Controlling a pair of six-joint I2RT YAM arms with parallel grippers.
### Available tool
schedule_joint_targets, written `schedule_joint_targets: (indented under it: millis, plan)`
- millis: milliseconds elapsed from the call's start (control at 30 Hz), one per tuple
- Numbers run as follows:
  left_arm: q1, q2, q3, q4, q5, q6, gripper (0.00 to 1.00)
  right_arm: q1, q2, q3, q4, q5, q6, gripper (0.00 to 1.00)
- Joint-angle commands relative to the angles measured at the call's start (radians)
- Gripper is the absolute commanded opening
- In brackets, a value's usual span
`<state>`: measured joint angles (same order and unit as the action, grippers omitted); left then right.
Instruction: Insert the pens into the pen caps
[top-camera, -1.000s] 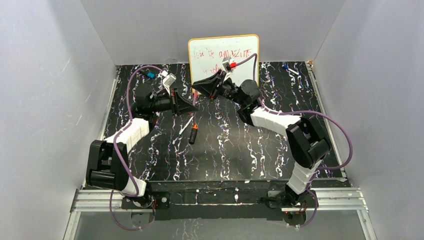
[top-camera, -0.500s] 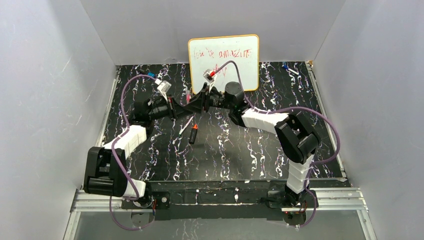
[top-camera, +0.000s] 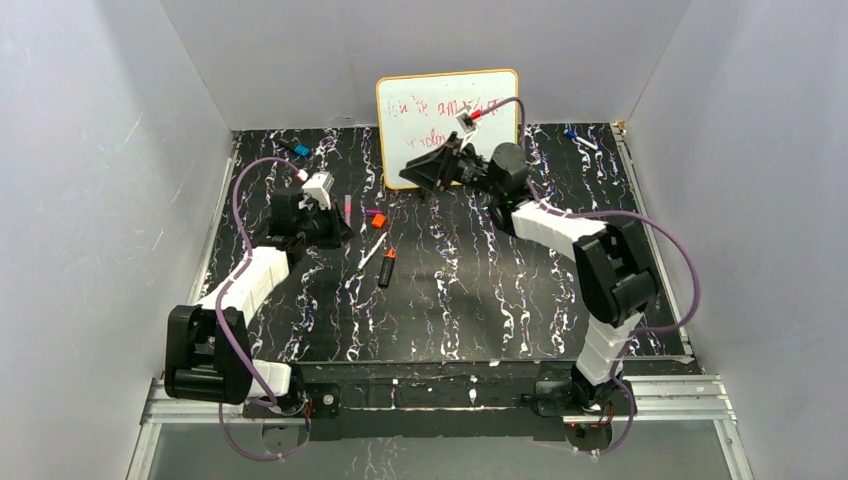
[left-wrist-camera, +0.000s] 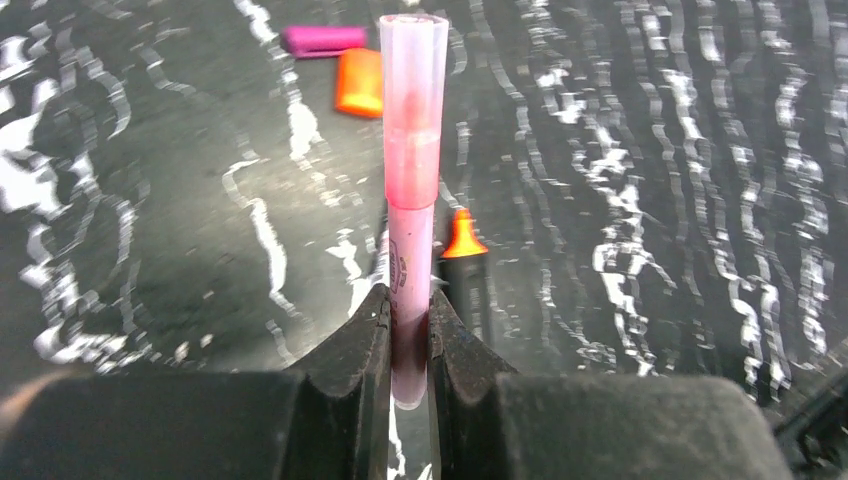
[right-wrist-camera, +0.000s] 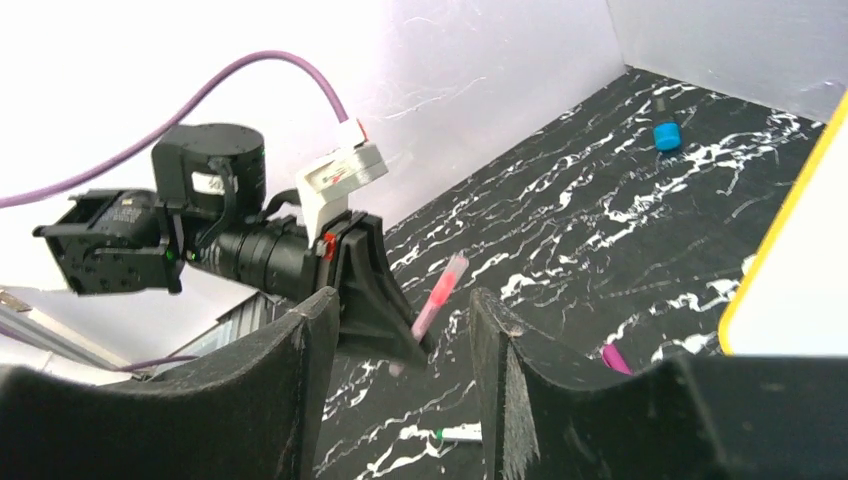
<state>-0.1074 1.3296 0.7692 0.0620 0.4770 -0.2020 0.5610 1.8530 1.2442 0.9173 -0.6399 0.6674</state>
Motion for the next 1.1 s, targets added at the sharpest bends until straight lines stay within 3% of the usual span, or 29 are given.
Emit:
schedule_joint_targets:
  millis: [0,367,800,1000,1033,1067]
  plan:
    - [0.005,0.008,0.079,-0.252,-0.269,0.077,0.00,-0.014,-0.142,-0.119,0.033,0.030,-0.018,0.59]
    - [0.005,0.183,0.146,-0.408,-0.536,0.107,0.00,-0.037,-0.280,-0.359,-0.010,0.030,-0.012,0.59]
    - [0.005,0.328,0.231,-0.463,-0.557,0.138,0.12,-0.040,-0.326,-0.421,-0.074,0.042,-0.050,0.59]
    - [0.005,0.370,0.275,-0.476,-0.534,0.140,0.26,-0.040,-0.338,-0.428,-0.105,0.045,-0.063,0.59]
    - [0.005,0.375,0.281,-0.479,-0.527,0.142,0.20,-0.041,-0.339,-0.428,-0.108,0.046,-0.065,0.59]
    - [0.005,0.377,0.285,-0.481,-0.513,0.147,0.02,-0.041,-0.340,-0.429,-0.110,0.046,-0.065,0.59]
